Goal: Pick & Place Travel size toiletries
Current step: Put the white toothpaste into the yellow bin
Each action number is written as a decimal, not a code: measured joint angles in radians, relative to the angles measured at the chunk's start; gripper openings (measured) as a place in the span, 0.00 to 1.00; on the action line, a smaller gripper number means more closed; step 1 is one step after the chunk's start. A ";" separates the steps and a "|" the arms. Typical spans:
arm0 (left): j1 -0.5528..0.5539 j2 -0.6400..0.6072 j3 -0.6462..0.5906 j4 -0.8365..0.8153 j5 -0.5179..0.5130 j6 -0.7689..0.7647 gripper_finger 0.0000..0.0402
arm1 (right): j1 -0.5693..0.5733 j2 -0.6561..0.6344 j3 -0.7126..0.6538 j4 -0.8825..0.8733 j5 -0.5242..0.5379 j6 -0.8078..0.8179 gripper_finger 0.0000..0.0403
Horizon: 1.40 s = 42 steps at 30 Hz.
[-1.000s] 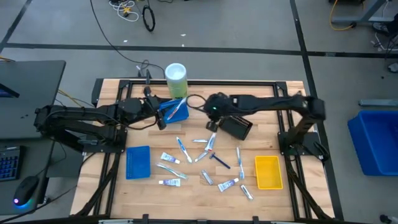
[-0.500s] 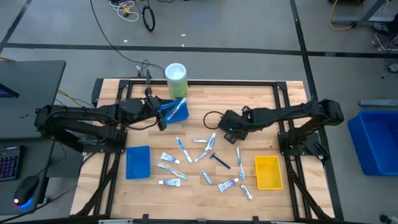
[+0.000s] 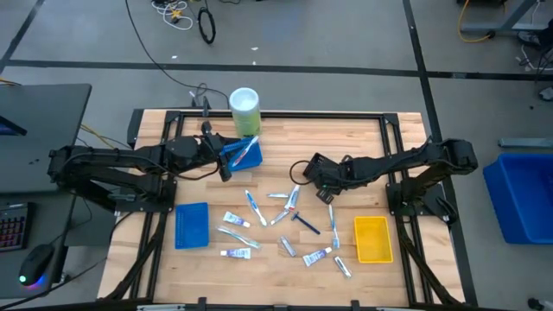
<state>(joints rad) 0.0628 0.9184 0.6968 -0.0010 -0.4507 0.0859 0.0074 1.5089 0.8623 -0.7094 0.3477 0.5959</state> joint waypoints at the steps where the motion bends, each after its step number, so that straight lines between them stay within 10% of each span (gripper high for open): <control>1: 0.000 0.000 0.000 0.000 0.000 0.000 0.32 | 0.000 0.000 0.000 0.005 0.000 -0.001 0.25; 22: 0.000 0.000 0.000 -0.001 0.000 0.000 0.32 | 0.068 0.000 0.122 0.319 -0.330 -0.190 0.28; 33: 0.000 0.000 0.000 -0.001 0.000 0.000 0.32 | 0.238 0.000 0.121 0.242 -0.560 0.220 0.33; 42: 0.000 0.000 0.000 0.000 0.000 0.000 0.32 | 0.441 0.065 0.121 0.362 -0.529 0.167 0.33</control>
<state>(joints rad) 0.0628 0.9184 0.6968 -0.0013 -0.4507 0.0858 0.4481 1.5737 0.9829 -0.3477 -0.1809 0.7625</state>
